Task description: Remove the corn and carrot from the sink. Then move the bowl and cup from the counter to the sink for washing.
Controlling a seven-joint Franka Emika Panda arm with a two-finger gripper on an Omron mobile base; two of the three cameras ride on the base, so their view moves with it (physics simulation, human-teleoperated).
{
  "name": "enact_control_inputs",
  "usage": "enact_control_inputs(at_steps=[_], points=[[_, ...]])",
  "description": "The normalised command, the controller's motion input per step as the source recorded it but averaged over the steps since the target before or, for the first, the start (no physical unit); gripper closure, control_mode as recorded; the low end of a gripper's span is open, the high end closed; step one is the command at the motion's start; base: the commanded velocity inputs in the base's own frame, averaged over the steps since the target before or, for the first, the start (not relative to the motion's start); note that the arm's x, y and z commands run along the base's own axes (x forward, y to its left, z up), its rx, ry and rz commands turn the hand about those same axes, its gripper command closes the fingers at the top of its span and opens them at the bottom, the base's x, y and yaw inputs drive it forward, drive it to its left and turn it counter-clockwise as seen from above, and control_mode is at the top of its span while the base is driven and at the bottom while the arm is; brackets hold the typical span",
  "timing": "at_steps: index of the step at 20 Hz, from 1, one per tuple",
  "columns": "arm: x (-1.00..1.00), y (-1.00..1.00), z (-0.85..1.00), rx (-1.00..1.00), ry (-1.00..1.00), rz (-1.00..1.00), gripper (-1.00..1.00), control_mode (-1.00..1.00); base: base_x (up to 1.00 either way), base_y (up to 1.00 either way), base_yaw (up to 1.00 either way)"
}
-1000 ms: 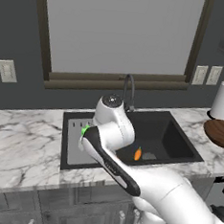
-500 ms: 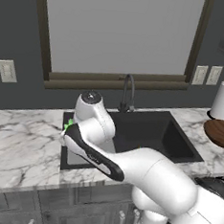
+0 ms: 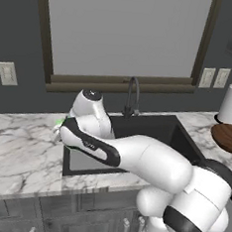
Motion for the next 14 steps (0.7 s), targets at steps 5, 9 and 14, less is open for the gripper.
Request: enact_control_inputs(at_steps=[5,9,14], points=[[0.23,0.37,-0.15,0.14,0.00,0.00,1.00,-1.00,0.00,0.00,0.00],[0.24,0.35,-0.13,0.02,0.00,0.00,1.00,-1.00,0.00,0.00,0.00],[0.17,0.36,-0.14,-0.02,0.00,0.00,1.00,-1.00,0.00,0.00,0.00]])
